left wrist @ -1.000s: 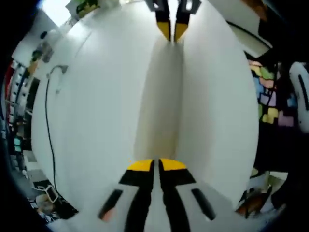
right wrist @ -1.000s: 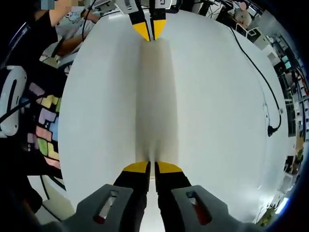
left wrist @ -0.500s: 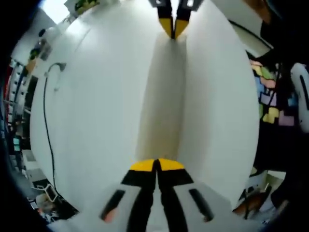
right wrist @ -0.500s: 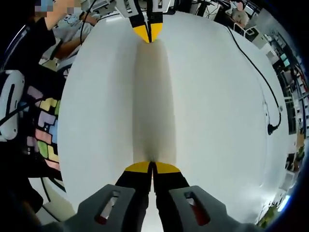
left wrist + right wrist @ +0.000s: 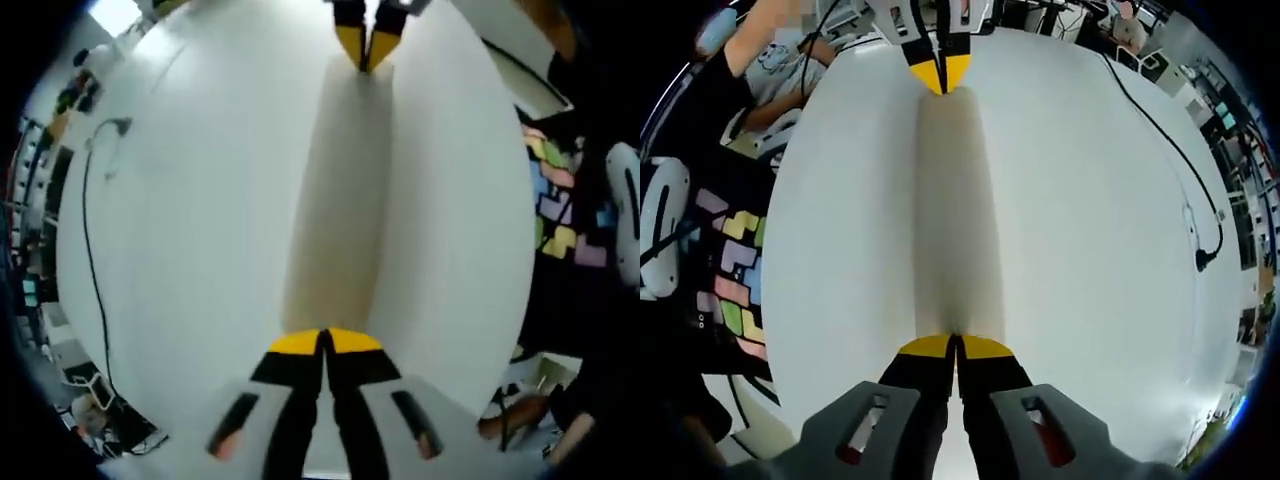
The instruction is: Arrange the utensils inside the cutlery case until each visible utensil rests in its matching compartment.
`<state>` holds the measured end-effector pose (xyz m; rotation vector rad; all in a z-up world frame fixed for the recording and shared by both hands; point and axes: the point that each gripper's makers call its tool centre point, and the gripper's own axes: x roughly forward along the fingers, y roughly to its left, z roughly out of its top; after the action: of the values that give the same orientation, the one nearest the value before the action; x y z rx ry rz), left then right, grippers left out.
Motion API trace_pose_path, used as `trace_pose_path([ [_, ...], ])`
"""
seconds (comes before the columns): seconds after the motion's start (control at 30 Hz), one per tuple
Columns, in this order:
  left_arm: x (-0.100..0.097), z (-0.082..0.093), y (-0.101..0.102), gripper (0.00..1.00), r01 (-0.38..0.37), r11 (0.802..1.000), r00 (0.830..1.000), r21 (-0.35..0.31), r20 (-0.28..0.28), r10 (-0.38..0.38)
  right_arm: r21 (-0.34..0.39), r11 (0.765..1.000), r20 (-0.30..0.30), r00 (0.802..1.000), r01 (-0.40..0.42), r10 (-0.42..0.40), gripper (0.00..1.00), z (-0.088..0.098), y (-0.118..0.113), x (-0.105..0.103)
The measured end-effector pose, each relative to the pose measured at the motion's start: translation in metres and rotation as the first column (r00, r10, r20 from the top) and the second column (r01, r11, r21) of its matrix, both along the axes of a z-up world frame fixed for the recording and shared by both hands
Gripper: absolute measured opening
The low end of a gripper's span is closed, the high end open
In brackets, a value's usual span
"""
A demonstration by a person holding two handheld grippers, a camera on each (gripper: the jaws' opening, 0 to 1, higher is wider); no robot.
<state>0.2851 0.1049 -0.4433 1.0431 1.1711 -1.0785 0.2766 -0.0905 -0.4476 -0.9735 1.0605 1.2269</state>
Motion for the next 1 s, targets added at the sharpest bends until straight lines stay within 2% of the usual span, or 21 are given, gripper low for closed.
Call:
trace_pose_path([
  [0.07,-0.0001,0.0002,0.0007,0.01,-0.003,1.0,1.0,-0.016,-0.011,0.003,0.004,0.999,0.013,0.999,-0.034,0.034,0.0,0.0,0.0012,-0.0006],
  [0.2,0.0,0.0006,0.0011,0.01,-0.042,0.995,0.999,-0.086,-0.023,0.041,-0.013,0.999,0.018,0.999,-0.034,0.034,0.0,-0.0001,0.0025,-0.0008],
  [0.3,-0.0012,0.0009,0.0019,0.01,-0.028,0.991,1.0,-0.133,-0.007,0.028,-0.047,0.998,0.046,0.998,-0.051,0.053,0.0,-0.0001,0.0029,-0.0014],
  [0.4,-0.0016,0.0012,0.0012,0.01,-0.012,0.988,1.0,-0.153,0.012,0.014,-0.093,0.994,0.067,0.996,-0.059,0.065,0.0,-0.0004,0.0036,-0.0011],
  [0.5,-0.0014,0.0008,-0.0007,0.01,-0.012,0.991,1.0,-0.136,0.022,0.015,-0.113,0.993,0.049,0.998,-0.028,0.034,0.0,0.0001,0.0031,0.0011],
  [0.57,-0.0009,0.0011,-0.0008,0.01,0.066,0.994,0.997,-0.09,0.05,-0.062,-0.11,0.994,0.043,0.999,-0.026,0.031,0.01,0.0006,0.0019,0.0011],
  [0.63,-0.0017,0.0009,-0.0015,0.01,0.109,0.993,0.992,-0.049,0.066,-0.106,-0.096,0.995,0.04,0.999,-0.022,0.026,0.01,0.0011,0.0004,0.0008],
  [0.8,-0.0005,0.0015,-0.0032,0.01,0.078,0.996,0.996,-0.033,0.055,-0.077,-0.035,0.998,0.067,0.997,-0.044,0.046,0.0,0.0024,-0.001,0.0004],
  [0.87,-0.008,0.0019,-0.0037,0.09,0.06,0.997,0.998,-0.052,0.004,-0.06,-0.019,0.998,0.066,0.996,-0.052,0.053,0.02,0.0037,-0.0012,0.0003],
  [0.93,-0.006,0.0023,-0.0042,0.24,0.066,0.996,0.998,-0.061,0.015,-0.065,0.012,0.998,0.074,0.995,-0.064,0.063,0.16,0.0071,0.0007,0.0025],
  [1.0,-0.0019,0.0013,-0.0047,0.34,0.066,0.995,0.997,-0.071,0.034,-0.063,0.075,0.995,0.019,0.998,-0.062,0.061,0.18,0.0061,0.0073,-0.0049],
])
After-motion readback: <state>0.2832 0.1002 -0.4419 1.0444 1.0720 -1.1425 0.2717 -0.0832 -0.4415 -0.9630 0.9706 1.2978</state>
